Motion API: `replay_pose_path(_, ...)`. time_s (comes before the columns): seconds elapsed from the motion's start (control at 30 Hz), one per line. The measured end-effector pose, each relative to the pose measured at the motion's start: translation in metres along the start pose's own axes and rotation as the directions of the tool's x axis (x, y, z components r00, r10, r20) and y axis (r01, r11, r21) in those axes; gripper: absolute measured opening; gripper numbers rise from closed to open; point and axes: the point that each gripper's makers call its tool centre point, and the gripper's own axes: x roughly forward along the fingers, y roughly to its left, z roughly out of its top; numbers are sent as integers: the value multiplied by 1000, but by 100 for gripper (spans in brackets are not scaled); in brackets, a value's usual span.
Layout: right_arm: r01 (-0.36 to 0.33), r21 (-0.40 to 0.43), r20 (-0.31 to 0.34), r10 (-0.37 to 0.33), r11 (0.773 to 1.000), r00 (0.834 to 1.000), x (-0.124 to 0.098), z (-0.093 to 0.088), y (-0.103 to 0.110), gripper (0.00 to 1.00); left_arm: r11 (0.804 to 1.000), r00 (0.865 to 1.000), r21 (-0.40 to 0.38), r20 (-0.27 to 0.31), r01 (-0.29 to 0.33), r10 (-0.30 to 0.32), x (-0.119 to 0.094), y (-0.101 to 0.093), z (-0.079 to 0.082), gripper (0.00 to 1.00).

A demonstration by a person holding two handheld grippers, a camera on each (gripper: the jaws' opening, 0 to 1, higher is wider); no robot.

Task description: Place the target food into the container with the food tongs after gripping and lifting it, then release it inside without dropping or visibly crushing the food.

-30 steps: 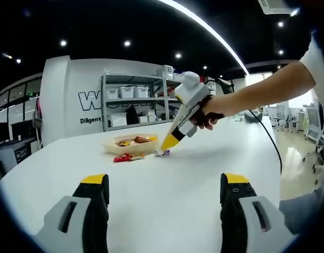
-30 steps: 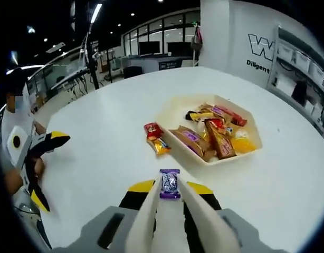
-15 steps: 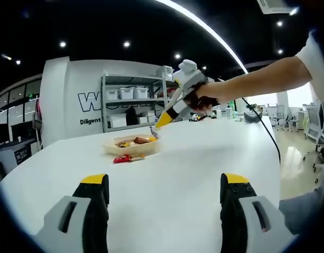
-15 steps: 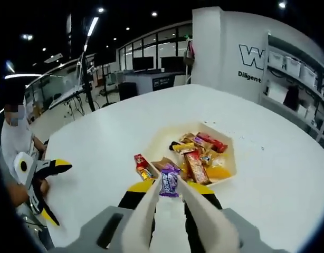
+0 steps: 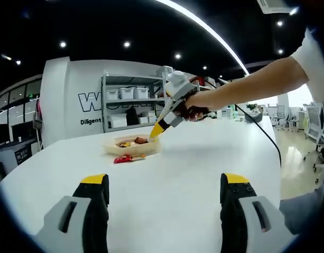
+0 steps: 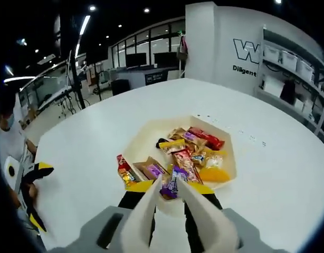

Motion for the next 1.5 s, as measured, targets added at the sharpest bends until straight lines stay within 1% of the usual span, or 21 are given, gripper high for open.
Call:
replay_pose_path(0.13,-5,3,-3,5,1000,1000,4,-3,0,14,1000,1000,3,0,2,-2,0,-1,0,85)
replay_pose_path(0.2,10,-7,-16,-10,1000,1000,6,-7,-4,14,1000,1000,1,-1,2,-2,0,-1,0,85)
replay_pose_path(0.3,17,-6,-8,-17,1000,1000,4,-10,-4,14,1000,1000,1,-1,2,-2,0,-1,0,85)
replay_pose_path(0.43,12,17,10,-12,1000,1000,1,-4,-6,16,1000,1000,2,-2,1,-1,0,0,0,85)
replay_pose_path(0.5,-6,47,48,4,999,999,-5,2,-1,16,1000,1000,1,-1,2,-2,0,0,0,85)
replay_pose_path(0.6,-25,60,86,20,998,996,-11,10,4,16,1000,1000,2,0,2,-2,0,0,0,85)
replay_pose_path(0.63,-34,53,93,29,998,995,-12,12,8,16,1000,1000,1,0,3,-3,0,0,0,85)
replay_pose_path(0.73,-108,4,114,107,994,988,-17,16,34,17,1000,1000,0,0,4,-4,0,0,0,85)
replay_pose_path(0.77,-101,-15,114,102,995,988,-17,16,38,17,1000,1000,1,1,3,-3,0,1,0,85)
replay_pose_path(0.8,-109,-22,111,111,994,988,-17,16,43,17,1000,1000,1,1,2,-2,0,1,0,85)
replay_pose_path(0.83,-133,-25,111,135,991,985,-19,14,55,17,1000,1000,-1,0,4,-4,0,0,0,85)
replay_pose_path(0.87,-127,-33,115,130,991,985,-19,13,60,17,1000,1000,-1,1,5,-5,0,0,0,85)
replay_pose_path(0.9,-136,-65,114,143,989,983,-17,13,66,17,1000,1000,2,0,3,-3,0,-1,0,85)
replay_pose_path(0.97,-157,-82,119,166,984,979,-16,13,77,17,1000,1000,0,0,4,-4,0,-1,0,85)
replay_pose_path(1.0,-172,-79,100,180,982,979,-13,9,84,17,1000,1000,1,-1,4,-4,0,-1,0,85)
replay_pose_path(1.07,-176,-129,73,187,976,980,-7,2,90,18,1000,1000,0,0,5,-5,1,-1,0,85)
replay_pose_path(1.1,-175,-130,71,185,976,980,-5,0,94,18,1000,1000,1,-2,4,-4,1,0,-1,85)
replay_pose_path(1.2,-193,-128,52,201,973,978,2,-6,99,19,1000,1000,1,-2,4,-4,0,-1,0,85)
replay_pose_path(1.33,-188,-156,44,197,970,979,15,-5,92,19,1000,1000,-2,-4,5,-5,0,-1,-1,85)
replay_pose_path(1.4,-175,-179,52,187,968,981,18,-3,90,20,1000,1000,-2,-3,10,-10,0,-1,-1,85)
replay_pose_path(1.5,-149,-225,41,162,963,986,23,-7,88,20,1000,1000,-2,-3,11,-11,1,0,-2,85)
